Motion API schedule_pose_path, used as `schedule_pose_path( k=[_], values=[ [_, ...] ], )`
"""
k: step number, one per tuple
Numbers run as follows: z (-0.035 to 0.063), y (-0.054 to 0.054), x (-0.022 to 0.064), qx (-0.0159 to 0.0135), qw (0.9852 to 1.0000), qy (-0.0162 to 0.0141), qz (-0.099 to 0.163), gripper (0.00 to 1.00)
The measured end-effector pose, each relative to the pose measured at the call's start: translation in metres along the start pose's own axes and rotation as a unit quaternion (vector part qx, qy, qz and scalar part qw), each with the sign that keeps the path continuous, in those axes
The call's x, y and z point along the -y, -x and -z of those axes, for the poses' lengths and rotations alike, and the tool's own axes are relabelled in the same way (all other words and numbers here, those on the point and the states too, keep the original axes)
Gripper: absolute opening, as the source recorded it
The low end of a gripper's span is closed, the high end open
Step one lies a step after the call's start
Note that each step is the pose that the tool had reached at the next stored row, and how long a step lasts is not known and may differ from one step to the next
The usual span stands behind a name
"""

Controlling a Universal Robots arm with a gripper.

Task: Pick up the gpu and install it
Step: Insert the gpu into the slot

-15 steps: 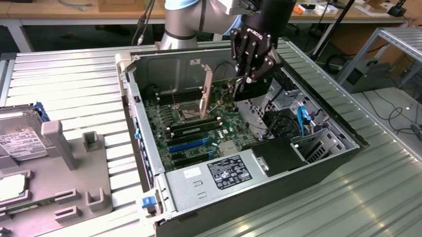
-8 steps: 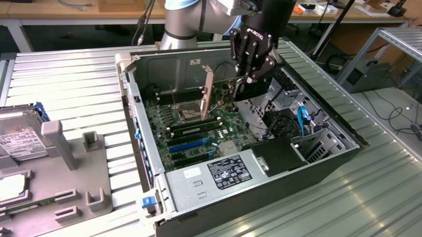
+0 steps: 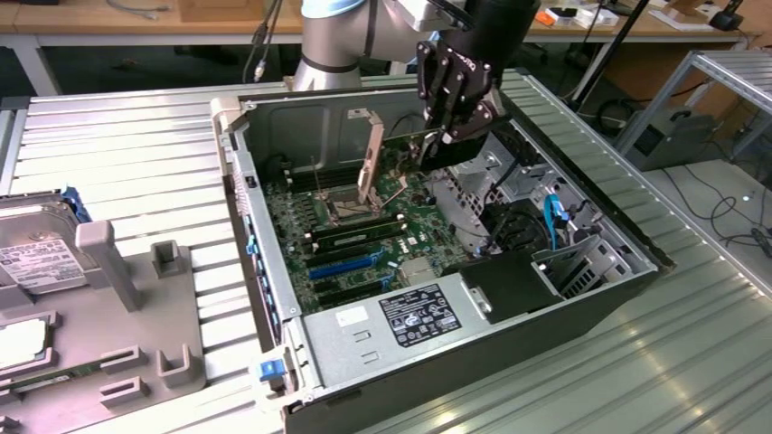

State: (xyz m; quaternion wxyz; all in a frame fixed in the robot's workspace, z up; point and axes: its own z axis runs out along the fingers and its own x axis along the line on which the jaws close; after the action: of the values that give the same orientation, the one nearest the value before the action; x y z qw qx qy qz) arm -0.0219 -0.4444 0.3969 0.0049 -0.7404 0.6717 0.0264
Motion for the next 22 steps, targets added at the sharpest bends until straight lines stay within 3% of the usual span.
schedule_pose_path(
  k=[22],
  values=[
    [-0.0075,0.0000,-0.0033,0.0002,1.0000,0.0000,0.000,0.27]
  ],
)
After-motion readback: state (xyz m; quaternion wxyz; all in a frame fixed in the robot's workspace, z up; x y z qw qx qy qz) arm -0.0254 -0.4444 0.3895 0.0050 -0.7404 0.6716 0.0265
